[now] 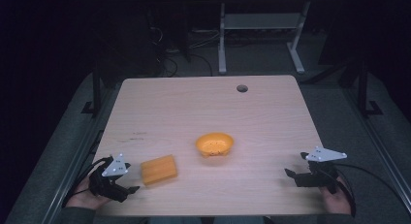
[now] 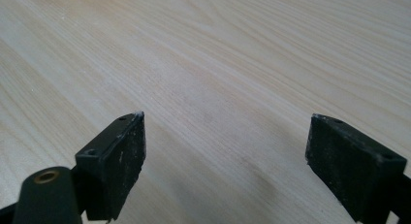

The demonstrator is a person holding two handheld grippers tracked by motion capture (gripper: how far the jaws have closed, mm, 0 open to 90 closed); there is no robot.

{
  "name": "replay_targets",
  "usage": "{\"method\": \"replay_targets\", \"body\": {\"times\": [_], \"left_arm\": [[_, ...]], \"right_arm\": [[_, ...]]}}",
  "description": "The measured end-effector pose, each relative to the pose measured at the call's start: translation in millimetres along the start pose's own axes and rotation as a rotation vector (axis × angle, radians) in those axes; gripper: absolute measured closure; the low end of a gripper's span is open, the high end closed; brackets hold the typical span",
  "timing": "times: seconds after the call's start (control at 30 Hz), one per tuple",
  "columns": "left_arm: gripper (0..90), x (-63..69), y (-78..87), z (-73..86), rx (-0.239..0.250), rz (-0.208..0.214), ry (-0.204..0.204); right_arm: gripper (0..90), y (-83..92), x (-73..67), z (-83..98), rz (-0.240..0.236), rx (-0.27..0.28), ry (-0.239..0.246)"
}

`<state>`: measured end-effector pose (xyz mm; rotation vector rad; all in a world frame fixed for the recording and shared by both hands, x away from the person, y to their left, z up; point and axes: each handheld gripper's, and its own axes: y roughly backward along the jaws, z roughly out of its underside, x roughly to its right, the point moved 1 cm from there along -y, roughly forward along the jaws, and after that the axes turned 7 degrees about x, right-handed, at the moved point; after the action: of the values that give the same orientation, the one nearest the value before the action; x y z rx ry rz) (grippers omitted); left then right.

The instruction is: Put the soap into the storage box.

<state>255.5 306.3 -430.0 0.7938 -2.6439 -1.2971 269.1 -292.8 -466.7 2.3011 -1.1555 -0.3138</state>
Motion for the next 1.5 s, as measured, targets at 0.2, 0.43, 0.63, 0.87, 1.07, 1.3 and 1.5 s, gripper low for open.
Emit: {"method": "replay_targets", "body": {"times": [0.2,0.43,0.63,0.87,1.07,1.3,1.5], "left_arm": [[17.3,-2.9,-4.3,-11.7,-0.025,0.018,-0.015],[16.8,-3.5,-5.2,-22.3,-0.034,0.019,-0.037],[19.6,-2.8,-9.9,-30.4,-0.054,0.041,-0.056],[17.4,-5.4,-15.2,-42.6,-0.073,0.049,-0.074],[17.4,-5.0,-19.0,-49.2,-0.082,0.064,-0.082],[17.4,-5.2,-26.4,-58.1,-0.087,0.072,-0.092],[17.4,-8.6,-34.8,-62.7,-0.097,0.088,-0.088]], "right_arm": [[13.9,0.9,-0.5,-0.1,-0.001,0.006,-0.001],[14.0,2.1,-1.0,-0.2,-0.004,0.008,-0.001],[13.9,2.4,-1.2,-0.2,-0.005,0.006,-0.004],[14.0,3.9,-1.5,-0.3,-0.002,0.013,-0.003],[14.0,3.9,-2.0,-0.5,-0.002,0.017,0.003],[13.9,3.6,-3.5,-1.2,-0.008,0.019,0.005],[13.9,4.2,-3.3,-1.5,-0.009,0.024,0.003]]}}
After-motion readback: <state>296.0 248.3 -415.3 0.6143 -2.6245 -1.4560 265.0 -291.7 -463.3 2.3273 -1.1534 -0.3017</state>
